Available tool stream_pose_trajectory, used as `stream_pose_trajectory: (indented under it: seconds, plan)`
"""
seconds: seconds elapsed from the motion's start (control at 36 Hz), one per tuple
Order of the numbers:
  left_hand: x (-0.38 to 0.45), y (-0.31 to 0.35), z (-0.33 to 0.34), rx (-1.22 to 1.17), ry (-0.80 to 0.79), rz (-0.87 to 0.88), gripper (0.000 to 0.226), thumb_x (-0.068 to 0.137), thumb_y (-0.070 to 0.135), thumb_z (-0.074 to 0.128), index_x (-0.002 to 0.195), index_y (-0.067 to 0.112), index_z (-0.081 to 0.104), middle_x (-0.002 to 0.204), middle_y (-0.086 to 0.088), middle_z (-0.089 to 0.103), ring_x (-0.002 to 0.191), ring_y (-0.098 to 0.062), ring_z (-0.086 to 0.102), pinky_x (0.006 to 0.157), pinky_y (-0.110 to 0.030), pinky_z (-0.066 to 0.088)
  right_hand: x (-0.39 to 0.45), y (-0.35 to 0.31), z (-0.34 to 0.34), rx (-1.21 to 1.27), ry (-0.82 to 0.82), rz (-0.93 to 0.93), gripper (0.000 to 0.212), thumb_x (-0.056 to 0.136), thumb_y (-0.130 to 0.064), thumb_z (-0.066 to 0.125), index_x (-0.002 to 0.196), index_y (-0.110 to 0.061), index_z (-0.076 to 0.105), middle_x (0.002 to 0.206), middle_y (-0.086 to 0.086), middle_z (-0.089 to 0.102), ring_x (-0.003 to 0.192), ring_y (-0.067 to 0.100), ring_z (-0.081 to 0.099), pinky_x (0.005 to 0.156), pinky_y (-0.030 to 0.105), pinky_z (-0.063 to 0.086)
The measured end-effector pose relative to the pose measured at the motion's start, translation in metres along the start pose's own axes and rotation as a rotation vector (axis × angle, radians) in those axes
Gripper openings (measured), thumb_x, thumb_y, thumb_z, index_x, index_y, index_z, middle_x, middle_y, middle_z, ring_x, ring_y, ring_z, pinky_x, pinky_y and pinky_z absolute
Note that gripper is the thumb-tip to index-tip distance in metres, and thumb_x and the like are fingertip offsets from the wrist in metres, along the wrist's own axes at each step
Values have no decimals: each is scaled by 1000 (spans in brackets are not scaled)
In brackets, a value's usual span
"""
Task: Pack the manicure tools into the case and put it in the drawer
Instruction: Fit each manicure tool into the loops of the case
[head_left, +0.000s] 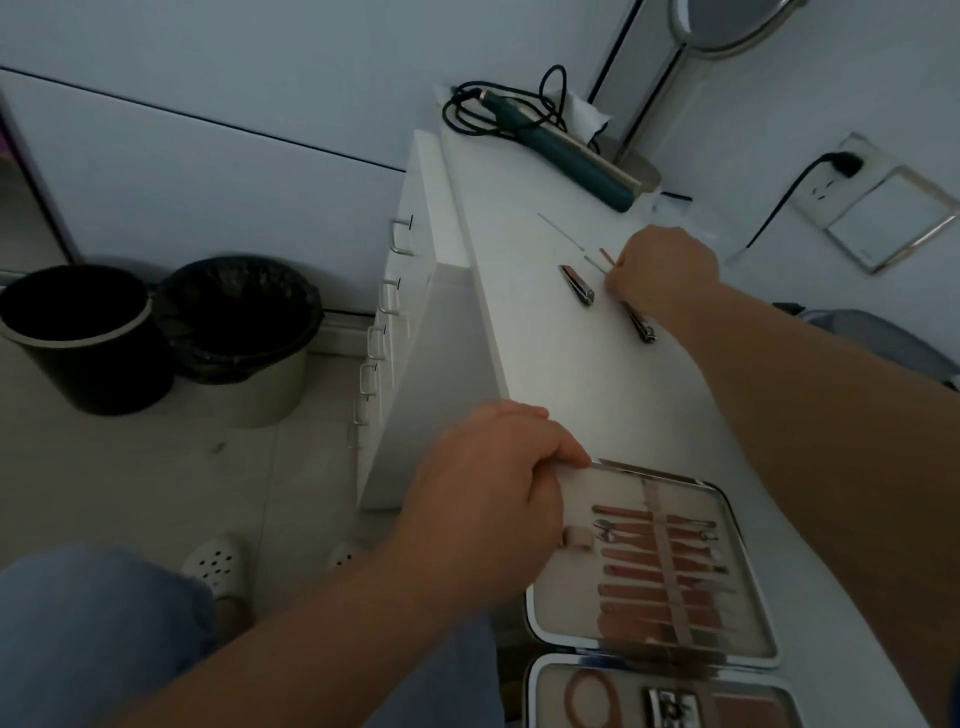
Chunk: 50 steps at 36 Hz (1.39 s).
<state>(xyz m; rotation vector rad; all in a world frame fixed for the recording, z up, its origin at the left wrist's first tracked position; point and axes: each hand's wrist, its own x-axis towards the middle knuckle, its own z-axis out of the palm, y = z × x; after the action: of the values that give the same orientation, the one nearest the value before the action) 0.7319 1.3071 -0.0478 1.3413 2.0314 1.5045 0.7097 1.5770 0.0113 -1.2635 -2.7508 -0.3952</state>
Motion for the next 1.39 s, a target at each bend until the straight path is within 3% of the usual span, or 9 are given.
stream_pose_trajectory:
  seconds: [0.25, 0.36, 0.47, 0.61, 0.81, 0.97, 1.08, 1.22, 1.39]
  plan:
    - [-1, 1, 1, -16, -9, -14, 29, 85, 9, 49, 94, 28, 68, 117, 5, 59, 119, -3, 42, 104, -32, 34, -16, -4, -17, 38, 77, -11, 29, 84, -19, 48, 56, -13, 46, 52, 0, 40, 46, 15, 38, 46, 22, 26]
    - [-3, 2, 2, -15, -3, -24, 30, 84, 8, 49, 93, 28, 69, 114, 7, 56, 116, 0, 41, 102, -21, 30, -49, -6, -35, 156, 182, -83, 27, 82, -23, 48, 79, -5, 67, 66, 10, 62, 54, 19, 51, 54, 31, 46]
    - [-2, 2, 3, 7, -4, -21, 31, 84, 6, 49, 93, 28, 69, 97, 23, 44, 108, 10, 37, 97, -11, 26, -97, 3, -38, 269, 202, -176, 20, 84, -32, 52, 91, -19, 66, 84, -1, 60, 67, 12, 53, 62, 28, 44]
    - [-1, 3, 6, 18, 13, -6, 31, 82, 1, 50, 90, 24, 70, 91, 24, 44, 99, 15, 36, 85, 5, 20, -157, 18, -36, 393, 93, -187, 12, 81, -35, 50, 84, -28, 60, 80, -10, 58, 72, 8, 57, 71, 35, 54]
    - [-2, 6, 5, 69, 7, 1, 29, 81, 0, 51, 86, 22, 70, 83, 29, 47, 91, 13, 39, 75, 11, 19, -209, 38, -34, 569, 52, -162, 5, 78, -40, 46, 73, -40, 46, 69, -20, 56, 68, 1, 57, 63, 21, 47]
    - [1, 13, 4, 72, -41, -74, 28, 82, 10, 53, 78, 34, 66, 95, 10, 65, 85, -4, 58, 70, -7, 40, -232, 58, -27, 556, 35, -187, 3, 81, -35, 46, 81, -37, 49, 71, -19, 53, 66, -2, 52, 59, 13, 39]
    - [0, 23, 2, 100, -79, -75, 21, 79, 16, 55, 80, 35, 64, 83, 13, 63, 69, -1, 58, 63, -11, 42, -241, 72, -19, 519, 10, -202, 6, 86, -30, 46, 84, -31, 52, 76, -16, 53, 72, 0, 50, 60, 13, 36]
    - [0, 32, 5, 278, -102, -10, 22, 80, 25, 54, 100, 32, 63, 93, 16, 59, 91, -2, 50, 73, -17, 33, -242, 80, -13, 482, 36, -227, 6, 86, -28, 48, 83, -29, 52, 76, -20, 47, 74, -3, 45, 64, 8, 30]
    - [2, 43, 13, 395, -127, 66, 16, 80, 29, 57, 92, 31, 67, 103, 8, 62, 100, -9, 49, 84, -22, 32, -234, 82, -6, 443, 74, -270, 6, 85, -28, 48, 83, -27, 53, 73, -19, 42, 74, 3, 40, 64, 8, 29]
